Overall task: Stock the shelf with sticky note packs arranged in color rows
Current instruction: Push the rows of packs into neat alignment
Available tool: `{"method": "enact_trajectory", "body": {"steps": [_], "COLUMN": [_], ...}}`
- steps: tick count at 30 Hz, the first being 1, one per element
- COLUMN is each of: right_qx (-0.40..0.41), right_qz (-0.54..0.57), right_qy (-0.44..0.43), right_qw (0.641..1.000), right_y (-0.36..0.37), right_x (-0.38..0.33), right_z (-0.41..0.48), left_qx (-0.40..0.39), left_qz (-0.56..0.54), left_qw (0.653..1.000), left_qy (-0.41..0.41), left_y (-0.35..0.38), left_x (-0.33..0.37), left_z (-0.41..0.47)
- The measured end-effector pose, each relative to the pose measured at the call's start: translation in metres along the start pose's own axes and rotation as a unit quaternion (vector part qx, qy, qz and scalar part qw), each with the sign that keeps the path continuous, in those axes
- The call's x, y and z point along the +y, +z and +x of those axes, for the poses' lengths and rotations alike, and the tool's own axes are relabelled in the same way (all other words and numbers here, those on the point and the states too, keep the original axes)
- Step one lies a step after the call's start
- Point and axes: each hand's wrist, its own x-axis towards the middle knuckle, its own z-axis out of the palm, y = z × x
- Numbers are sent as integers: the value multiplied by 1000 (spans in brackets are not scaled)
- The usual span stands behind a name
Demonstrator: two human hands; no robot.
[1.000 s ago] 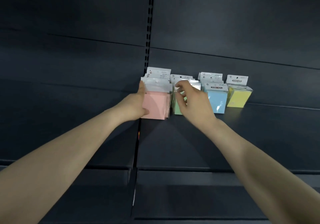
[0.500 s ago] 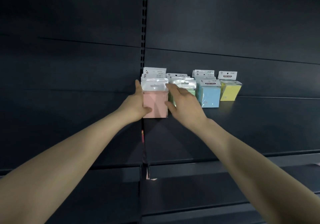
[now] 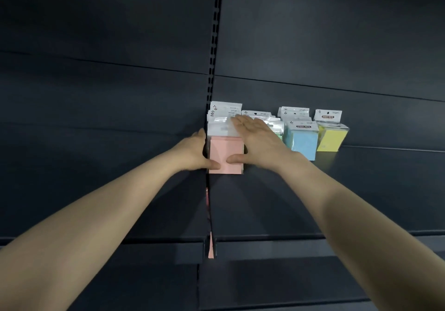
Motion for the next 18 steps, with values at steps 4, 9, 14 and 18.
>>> {"method": "enact_trajectory", "body": {"steps": [4, 9, 14, 18], "right_qx": [-47, -60, -84, -137], "right_qz": [-7, 60, 62, 27], "right_qy": [-4, -4, 50, 38], "right_qw": [999, 996, 993, 989], "right_y": [-1, -3, -17, -8], "right_x": [4, 9, 22, 25], "right_z": [16, 16, 29, 41], "left_qx": [-23, -37, -72, -81], "left_qz": [-16, -37, -108, -130], "left_qw": [1000, 999, 992, 988], "left_qy": [0, 11, -5, 5], "left_y": [1, 1, -9, -2], "left_x": [4, -6, -7, -4], "left_z": [7, 8, 15, 22]}}
